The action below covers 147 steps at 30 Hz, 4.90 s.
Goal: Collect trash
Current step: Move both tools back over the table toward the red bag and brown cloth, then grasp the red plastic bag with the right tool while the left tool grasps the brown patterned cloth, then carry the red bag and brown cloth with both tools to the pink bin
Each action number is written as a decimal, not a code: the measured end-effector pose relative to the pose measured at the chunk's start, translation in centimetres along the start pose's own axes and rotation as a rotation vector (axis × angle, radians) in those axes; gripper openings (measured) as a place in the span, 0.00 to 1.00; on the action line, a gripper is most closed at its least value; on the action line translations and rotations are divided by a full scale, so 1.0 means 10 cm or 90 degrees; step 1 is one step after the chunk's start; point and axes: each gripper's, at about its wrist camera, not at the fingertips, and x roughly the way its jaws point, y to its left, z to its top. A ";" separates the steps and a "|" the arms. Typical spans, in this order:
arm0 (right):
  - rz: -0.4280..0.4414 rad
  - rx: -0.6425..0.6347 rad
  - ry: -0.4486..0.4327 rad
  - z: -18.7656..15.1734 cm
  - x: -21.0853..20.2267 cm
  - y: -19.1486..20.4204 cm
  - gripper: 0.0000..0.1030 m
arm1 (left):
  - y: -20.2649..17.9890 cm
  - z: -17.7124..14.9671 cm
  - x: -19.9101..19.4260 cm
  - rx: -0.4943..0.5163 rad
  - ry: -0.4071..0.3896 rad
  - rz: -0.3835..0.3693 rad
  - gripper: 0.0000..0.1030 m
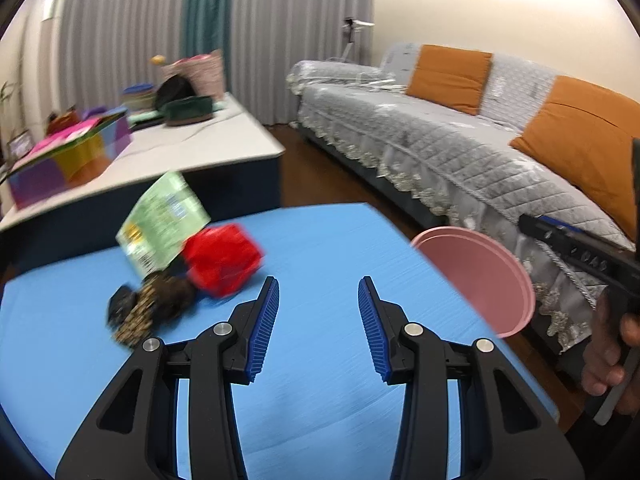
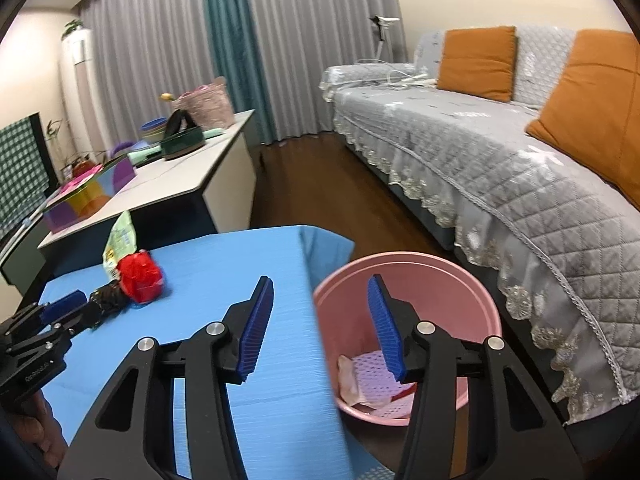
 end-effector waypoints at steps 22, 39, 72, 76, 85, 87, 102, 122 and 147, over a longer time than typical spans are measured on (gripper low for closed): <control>0.149 -0.047 0.051 -0.09 0.58 1.08 0.21 | 1.40 -0.32 0.07 -0.194 0.000 0.143 0.40; 0.240 -0.035 0.107 -0.07 1.35 1.62 0.37 | 1.54 -0.21 0.47 -0.213 -0.004 0.100 0.42; 0.287 -0.135 0.144 -0.04 1.44 1.97 0.17 | 1.52 -0.23 0.66 -0.205 0.038 0.090 0.05; 0.284 -0.132 0.133 0.01 1.24 1.91 0.17 | 1.44 -0.16 0.55 -0.184 0.024 0.087 0.05; 0.235 -0.149 0.096 0.03 0.66 1.75 0.16 | 1.28 -0.10 0.25 -0.169 -0.002 0.070 0.05; 0.224 -0.142 0.090 0.05 0.55 1.67 0.16 | 1.25 -0.09 0.18 -0.168 -0.008 0.066 0.05; 0.148 -0.103 0.016 0.23 -0.08 1.09 0.16 | 0.79 -0.06 -0.09 -0.117 -0.035 0.038 0.05; 0.062 -0.025 -0.029 0.24 -0.18 0.23 0.16 | 0.11 -0.01 0.00 -0.061 -0.032 -0.005 0.05; -0.019 0.037 -0.032 0.46 -0.12 -0.51 0.16 | -0.45 0.25 0.32 -0.033 -0.016 -0.054 0.05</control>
